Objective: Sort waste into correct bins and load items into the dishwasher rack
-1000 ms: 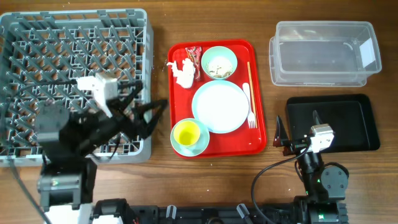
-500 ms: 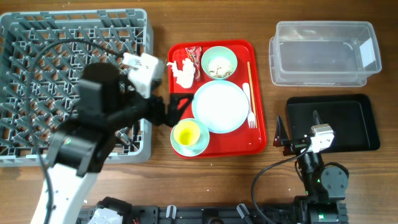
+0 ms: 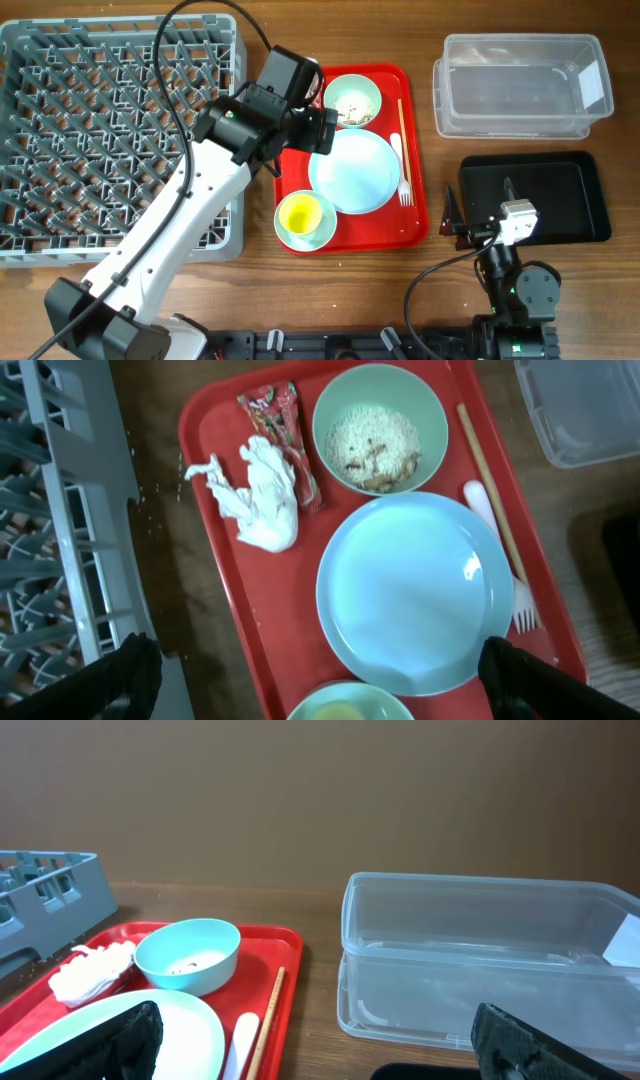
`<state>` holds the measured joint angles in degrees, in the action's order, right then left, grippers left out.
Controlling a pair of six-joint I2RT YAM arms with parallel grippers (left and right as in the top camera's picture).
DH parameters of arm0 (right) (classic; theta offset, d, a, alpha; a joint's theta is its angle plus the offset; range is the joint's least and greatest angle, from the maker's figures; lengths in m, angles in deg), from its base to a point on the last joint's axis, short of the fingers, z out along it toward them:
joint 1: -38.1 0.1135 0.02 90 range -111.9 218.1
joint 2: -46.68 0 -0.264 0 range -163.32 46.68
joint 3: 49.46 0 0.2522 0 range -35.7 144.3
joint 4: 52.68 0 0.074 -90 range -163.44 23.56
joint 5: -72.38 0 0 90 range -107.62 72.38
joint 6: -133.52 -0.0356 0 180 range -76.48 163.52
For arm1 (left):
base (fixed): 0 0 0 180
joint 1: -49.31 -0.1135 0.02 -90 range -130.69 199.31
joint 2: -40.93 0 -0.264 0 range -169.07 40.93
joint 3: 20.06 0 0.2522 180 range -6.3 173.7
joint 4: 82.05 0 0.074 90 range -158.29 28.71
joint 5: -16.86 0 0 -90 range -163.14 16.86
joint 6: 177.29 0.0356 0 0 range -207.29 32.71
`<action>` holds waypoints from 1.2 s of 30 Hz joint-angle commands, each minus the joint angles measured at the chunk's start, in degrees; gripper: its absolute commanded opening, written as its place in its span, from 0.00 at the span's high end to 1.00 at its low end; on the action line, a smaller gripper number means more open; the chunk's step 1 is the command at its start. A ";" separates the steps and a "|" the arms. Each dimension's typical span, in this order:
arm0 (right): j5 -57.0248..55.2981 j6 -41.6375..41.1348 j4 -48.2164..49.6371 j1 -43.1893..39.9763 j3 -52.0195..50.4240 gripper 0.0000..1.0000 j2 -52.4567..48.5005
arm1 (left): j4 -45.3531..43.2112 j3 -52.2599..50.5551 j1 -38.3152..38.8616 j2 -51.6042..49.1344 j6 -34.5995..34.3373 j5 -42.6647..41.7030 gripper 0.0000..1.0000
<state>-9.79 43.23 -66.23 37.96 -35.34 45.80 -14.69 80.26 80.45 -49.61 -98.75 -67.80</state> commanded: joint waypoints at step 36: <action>-0.52 0.13 0.17 0.07 -0.04 0.00 0.61 | -1.79 0.46 -12.00 7.08 -12.87 -4.35 0.00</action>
<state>-9.79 43.23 -66.23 37.96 -35.34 45.80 -18.75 80.26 71.05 -46.79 -111.10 -74.88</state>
